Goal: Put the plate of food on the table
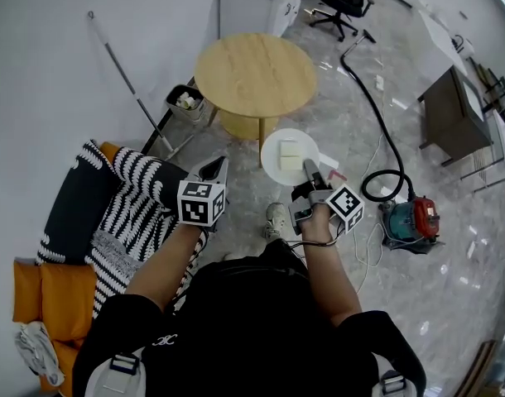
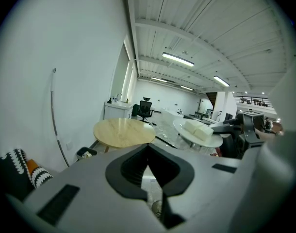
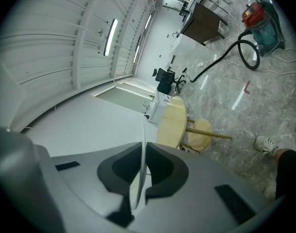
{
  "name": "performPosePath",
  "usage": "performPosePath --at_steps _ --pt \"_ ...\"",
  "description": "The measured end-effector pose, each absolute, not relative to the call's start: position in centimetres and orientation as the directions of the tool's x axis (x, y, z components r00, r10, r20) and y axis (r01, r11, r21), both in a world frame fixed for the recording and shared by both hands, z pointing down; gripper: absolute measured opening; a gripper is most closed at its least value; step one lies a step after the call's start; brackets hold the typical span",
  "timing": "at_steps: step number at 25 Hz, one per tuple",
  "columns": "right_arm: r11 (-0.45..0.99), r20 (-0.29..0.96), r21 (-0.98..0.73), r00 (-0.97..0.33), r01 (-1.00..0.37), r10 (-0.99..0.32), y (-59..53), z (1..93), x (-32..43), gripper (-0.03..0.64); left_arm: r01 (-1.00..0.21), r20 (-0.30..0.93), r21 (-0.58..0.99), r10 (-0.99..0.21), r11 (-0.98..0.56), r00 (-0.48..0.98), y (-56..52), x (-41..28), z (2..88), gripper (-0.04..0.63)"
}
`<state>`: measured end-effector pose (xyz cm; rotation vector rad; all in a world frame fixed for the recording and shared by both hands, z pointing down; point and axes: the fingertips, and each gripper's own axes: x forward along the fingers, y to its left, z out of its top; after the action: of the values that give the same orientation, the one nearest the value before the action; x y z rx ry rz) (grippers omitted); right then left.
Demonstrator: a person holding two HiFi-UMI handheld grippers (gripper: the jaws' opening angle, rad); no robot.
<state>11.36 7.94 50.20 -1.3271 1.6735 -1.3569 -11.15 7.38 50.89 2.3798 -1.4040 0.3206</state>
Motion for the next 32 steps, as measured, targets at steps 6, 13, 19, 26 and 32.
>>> performPosePath --at_steps 6,13,19,26,32 --pt "-0.014 0.12 -0.949 -0.32 -0.314 -0.94 4.7 49.9 12.1 0.026 -0.88 0.376 0.158 -0.797 -0.448 0.473 4.8 -10.4 50.8 0.005" --pt "-0.007 0.119 -0.948 -0.333 -0.319 -0.935 0.5 50.3 13.2 0.026 -0.883 0.379 0.143 -0.8 -0.446 0.465 0.9 -9.2 50.8 0.005" --pt "-0.01 0.123 -0.951 -0.349 -0.309 -0.929 -3.5 50.6 13.7 0.026 -0.884 0.369 0.135 -0.805 -0.448 0.464 -2.5 -8.4 50.7 0.005" --pt "-0.007 0.125 -0.952 -0.364 -0.307 -0.923 -8.1 51.2 14.4 0.026 -0.876 0.327 0.073 -0.818 -0.477 0.473 -6.2 -6.9 49.3 0.005" --pt "-0.024 0.148 -0.951 -0.39 -0.307 -0.909 -11.9 51.8 14.9 0.026 -0.884 0.345 0.118 -0.816 -0.453 0.464 -10.0 -6.0 49.4 0.005"
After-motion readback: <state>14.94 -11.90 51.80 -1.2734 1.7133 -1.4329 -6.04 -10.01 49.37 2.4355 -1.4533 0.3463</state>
